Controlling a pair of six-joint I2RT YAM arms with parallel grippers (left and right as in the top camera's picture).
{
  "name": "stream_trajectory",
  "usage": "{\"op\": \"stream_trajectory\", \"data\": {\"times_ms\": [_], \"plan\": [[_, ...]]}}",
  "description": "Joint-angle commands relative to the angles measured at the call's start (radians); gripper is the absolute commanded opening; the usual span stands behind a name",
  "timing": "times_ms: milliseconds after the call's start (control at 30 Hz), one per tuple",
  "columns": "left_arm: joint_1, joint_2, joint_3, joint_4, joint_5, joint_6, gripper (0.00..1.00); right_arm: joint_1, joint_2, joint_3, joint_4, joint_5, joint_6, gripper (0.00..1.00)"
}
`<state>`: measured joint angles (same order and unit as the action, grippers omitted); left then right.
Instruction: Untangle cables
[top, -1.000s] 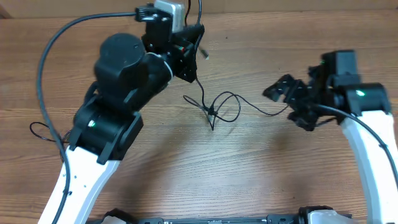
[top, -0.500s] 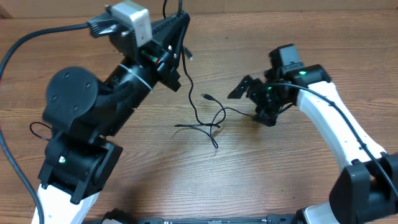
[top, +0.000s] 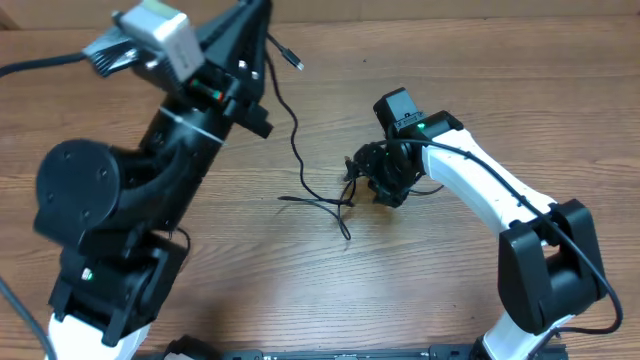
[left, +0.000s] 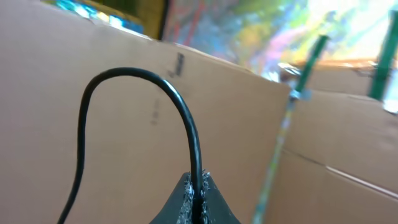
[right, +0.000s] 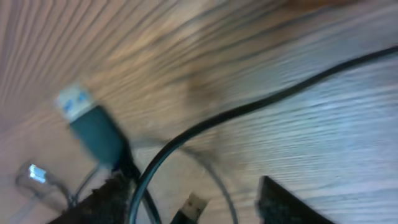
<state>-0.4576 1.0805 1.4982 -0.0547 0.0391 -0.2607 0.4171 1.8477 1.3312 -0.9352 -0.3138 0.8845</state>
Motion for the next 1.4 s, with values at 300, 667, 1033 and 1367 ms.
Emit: {"op": "stream_trajectory", "data": {"times_ms": [300, 667, 1033, 1367], "plan": [[0.001, -0.145, 0.010, 0.015, -0.943, 0.135, 0.04, -0.138, 0.006, -0.005, -0.005, 0.265, 0.070, 0.04], [0.115, -0.105, 0.010, 0.016, -1.057, 0.123, 0.04, -0.411, 0.006, -0.005, -0.143, 0.435, 0.083, 0.04], [0.187, 0.089, 0.010, 0.135, -0.922, 0.105, 0.04, -0.586, 0.006, -0.059, -0.207, 0.660, 0.045, 0.04], [0.280, 0.274, 0.010, 0.209, -0.922, 0.104, 0.04, -0.907, 0.006, -0.171, -0.239, 0.731, 0.241, 0.04]]}}
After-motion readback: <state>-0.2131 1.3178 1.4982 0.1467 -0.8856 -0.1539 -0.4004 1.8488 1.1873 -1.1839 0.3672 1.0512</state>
